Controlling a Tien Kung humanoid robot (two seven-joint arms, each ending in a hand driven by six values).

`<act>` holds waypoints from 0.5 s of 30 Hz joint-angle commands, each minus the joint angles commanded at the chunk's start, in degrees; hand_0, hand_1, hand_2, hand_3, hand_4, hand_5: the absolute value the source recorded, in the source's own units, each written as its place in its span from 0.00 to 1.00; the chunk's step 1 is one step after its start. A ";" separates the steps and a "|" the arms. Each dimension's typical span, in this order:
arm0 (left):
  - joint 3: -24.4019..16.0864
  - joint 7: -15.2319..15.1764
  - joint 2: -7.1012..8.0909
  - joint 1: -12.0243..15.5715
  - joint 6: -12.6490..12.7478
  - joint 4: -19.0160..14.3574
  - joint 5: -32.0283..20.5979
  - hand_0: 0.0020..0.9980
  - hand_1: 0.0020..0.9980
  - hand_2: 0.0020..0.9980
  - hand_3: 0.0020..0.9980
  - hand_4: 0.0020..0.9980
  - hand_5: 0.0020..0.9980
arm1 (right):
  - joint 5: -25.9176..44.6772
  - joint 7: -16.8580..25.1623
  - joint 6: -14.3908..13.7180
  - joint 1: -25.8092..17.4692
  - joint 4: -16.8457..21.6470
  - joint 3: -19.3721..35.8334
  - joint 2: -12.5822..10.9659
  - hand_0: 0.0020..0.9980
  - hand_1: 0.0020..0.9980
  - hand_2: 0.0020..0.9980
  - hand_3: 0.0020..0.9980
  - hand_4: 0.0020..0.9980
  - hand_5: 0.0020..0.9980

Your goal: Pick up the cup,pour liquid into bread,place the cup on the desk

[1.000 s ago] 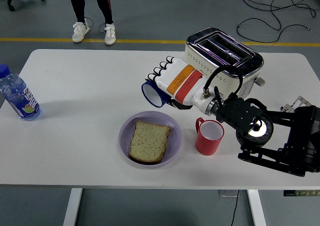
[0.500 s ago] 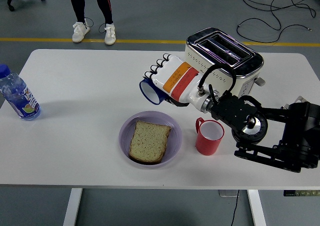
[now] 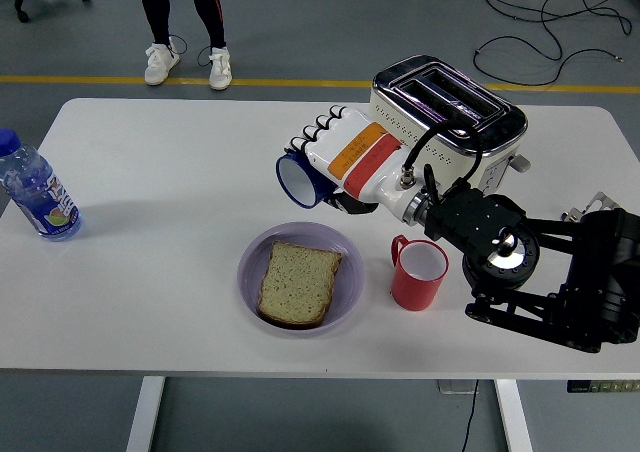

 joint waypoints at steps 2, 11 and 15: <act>-0.18 -0.01 0.00 0.01 -0.02 0.00 0.22 0.66 0.69 0.71 0.59 0.31 0.87 | 2.09 0.57 -0.28 -0.87 0.51 1.32 -0.38 0.44 0.45 0.53 0.57 0.55 0.00; -0.31 -0.14 0.00 0.01 0.12 0.00 0.32 0.66 0.69 0.71 0.59 0.31 0.87 | 18.44 2.24 -0.47 -6.61 5.35 10.73 -3.29 0.44 0.45 0.54 0.57 0.55 0.00; -0.37 -0.17 0.00 -0.08 0.12 0.00 0.41 0.66 0.69 0.71 0.59 0.31 0.87 | 27.75 3.16 -0.78 -10.58 8.90 16.37 -5.20 0.44 0.45 0.54 0.57 0.55 0.00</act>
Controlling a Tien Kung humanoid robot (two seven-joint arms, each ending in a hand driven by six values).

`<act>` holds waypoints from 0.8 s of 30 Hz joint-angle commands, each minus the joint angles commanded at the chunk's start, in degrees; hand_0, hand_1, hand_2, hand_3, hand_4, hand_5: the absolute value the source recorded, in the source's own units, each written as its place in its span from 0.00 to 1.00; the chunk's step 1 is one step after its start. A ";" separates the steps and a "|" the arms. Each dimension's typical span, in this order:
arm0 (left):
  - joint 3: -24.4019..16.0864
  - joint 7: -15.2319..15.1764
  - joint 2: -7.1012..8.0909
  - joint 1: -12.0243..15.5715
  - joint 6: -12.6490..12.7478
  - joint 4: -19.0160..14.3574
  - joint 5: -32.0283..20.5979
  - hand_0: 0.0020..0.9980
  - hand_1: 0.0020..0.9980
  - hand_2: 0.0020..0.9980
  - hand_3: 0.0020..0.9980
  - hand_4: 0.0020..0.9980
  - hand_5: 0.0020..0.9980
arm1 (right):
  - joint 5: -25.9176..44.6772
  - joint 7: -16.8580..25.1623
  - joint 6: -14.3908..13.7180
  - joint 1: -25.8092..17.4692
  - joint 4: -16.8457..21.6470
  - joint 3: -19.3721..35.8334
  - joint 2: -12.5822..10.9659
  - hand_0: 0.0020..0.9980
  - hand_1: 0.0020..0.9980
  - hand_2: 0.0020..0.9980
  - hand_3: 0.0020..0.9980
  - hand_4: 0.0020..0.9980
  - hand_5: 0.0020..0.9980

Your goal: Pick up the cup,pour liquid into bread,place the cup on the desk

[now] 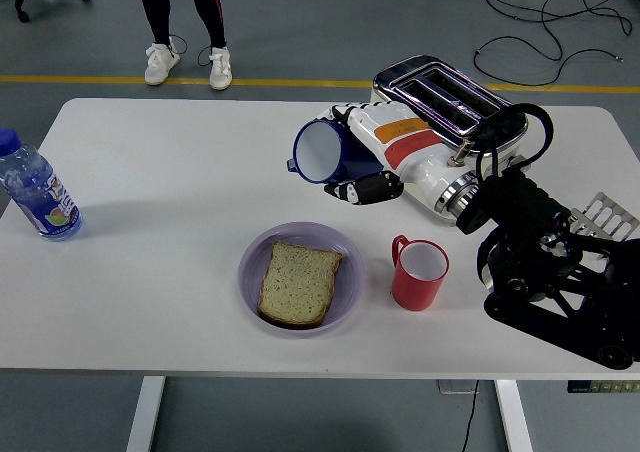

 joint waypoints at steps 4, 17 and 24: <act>0.11 -0.02 0.00 -0.10 0.05 0.00 0.09 0.66 0.69 0.71 0.59 0.31 0.87 | 9.01 0.98 0.03 -3.85 3.74 4.98 -1.92 0.44 0.45 0.54 0.57 0.55 0.00; -0.42 -0.06 0.00 -0.04 0.27 0.00 0.66 0.66 0.69 0.71 0.59 0.31 0.87 | 37.96 3.48 1.74 -18.23 12.28 24.28 -6.92 0.44 0.46 0.54 0.57 0.55 0.00; -0.38 -0.03 0.00 0.09 0.23 0.00 0.63 0.66 0.69 0.71 0.59 0.31 0.87 | 51.67 4.14 6.95 -27.26 12.28 36.31 -9.62 0.45 0.46 0.54 0.57 0.56 0.00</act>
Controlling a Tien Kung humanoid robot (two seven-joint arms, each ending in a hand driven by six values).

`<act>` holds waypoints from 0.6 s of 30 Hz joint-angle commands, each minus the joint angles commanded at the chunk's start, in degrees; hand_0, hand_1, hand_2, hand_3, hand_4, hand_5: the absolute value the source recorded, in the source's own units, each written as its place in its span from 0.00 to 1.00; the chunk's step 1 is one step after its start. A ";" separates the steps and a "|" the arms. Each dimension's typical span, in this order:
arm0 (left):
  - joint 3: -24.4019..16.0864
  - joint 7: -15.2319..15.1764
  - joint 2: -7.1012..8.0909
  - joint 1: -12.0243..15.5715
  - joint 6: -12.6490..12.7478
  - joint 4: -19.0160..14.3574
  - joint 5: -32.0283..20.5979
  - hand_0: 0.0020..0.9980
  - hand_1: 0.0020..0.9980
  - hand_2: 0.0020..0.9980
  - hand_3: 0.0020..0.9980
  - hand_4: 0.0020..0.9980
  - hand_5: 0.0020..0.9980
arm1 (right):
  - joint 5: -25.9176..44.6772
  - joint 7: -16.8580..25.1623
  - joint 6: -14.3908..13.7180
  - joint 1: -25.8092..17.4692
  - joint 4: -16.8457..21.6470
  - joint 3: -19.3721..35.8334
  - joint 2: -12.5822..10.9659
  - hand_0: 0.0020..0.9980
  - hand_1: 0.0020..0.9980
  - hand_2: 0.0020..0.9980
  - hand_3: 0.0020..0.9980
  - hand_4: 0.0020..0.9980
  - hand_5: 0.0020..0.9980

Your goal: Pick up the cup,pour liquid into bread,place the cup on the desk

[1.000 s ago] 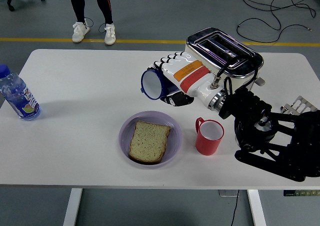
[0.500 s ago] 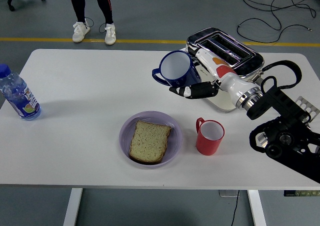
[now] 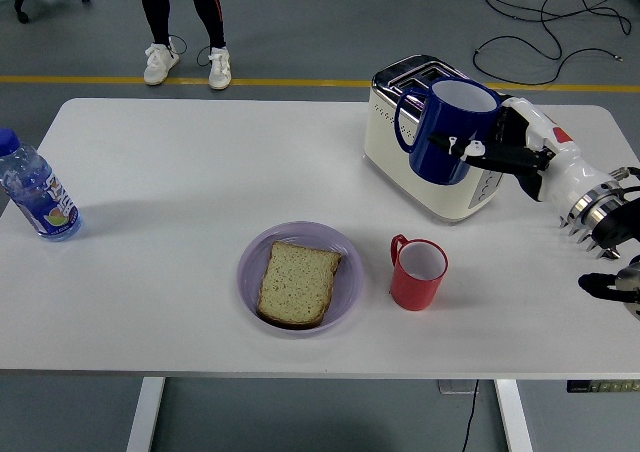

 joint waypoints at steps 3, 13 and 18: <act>0.01 -0.01 0.00 0.21 0.01 0.00 -0.06 0.66 0.69 0.71 0.59 0.31 0.87 | 0.56 1.05 0.68 -2.03 0.00 2.10 -0.19 0.47 0.47 0.55 0.57 0.58 0.00; -0.02 -0.10 0.00 1.00 0.08 0.00 -0.03 0.66 0.69 0.71 0.59 0.31 0.87 | -1.89 10.31 -1.05 -7.21 -5.65 6.39 1.59 0.53 0.51 0.57 0.57 0.62 0.02; 0.09 -0.13 0.00 1.08 0.09 0.00 -0.12 0.66 0.69 0.71 0.59 0.31 0.87 | -3.60 14.80 -1.73 -8.83 -10.92 6.73 2.64 0.54 0.52 0.57 0.57 0.62 0.02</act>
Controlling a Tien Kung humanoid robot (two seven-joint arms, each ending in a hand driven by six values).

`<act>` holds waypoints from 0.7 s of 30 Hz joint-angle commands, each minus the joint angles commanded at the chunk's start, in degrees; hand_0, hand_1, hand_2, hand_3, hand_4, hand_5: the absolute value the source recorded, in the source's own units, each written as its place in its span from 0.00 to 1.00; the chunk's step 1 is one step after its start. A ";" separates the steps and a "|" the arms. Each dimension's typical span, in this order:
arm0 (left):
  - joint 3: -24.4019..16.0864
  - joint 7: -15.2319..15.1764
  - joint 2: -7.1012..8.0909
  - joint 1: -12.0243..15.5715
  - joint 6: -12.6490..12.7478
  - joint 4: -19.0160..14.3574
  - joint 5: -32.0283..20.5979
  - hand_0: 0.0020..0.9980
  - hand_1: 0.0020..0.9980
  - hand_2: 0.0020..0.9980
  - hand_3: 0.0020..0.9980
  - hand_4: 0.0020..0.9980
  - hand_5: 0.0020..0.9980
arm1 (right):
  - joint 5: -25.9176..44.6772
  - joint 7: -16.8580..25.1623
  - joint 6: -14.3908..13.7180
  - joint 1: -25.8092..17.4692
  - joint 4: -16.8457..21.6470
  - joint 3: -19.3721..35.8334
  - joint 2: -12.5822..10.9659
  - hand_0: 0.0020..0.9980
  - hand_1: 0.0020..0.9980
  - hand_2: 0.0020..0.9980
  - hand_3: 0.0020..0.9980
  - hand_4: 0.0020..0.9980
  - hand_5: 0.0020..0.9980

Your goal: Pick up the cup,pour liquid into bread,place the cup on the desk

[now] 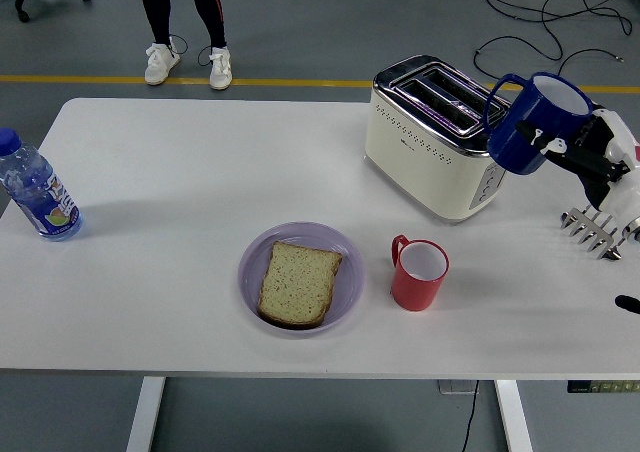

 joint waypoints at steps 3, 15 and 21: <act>-0.02 -0.01 0.00 0.10 -0.02 0.00 0.06 0.66 0.69 0.71 0.59 0.31 0.87 | -1.51 3.71 -0.94 -0.79 -3.55 -0.46 0.90 0.57 0.54 0.58 0.57 0.61 0.03; -0.20 0.01 0.00 0.47 -0.07 0.00 0.65 0.66 0.69 0.71 0.59 0.31 0.87 | -13.22 11.78 -3.70 -2.04 -15.68 -3.41 4.00 0.58 0.54 0.58 0.57 0.61 0.00; -0.11 0.05 0.00 0.52 -0.17 0.00 0.88 0.66 0.69 0.71 0.59 0.31 0.88 | -14.51 12.80 -4.31 -2.83 -19.46 -3.90 5.51 0.58 0.54 0.58 0.58 0.61 0.04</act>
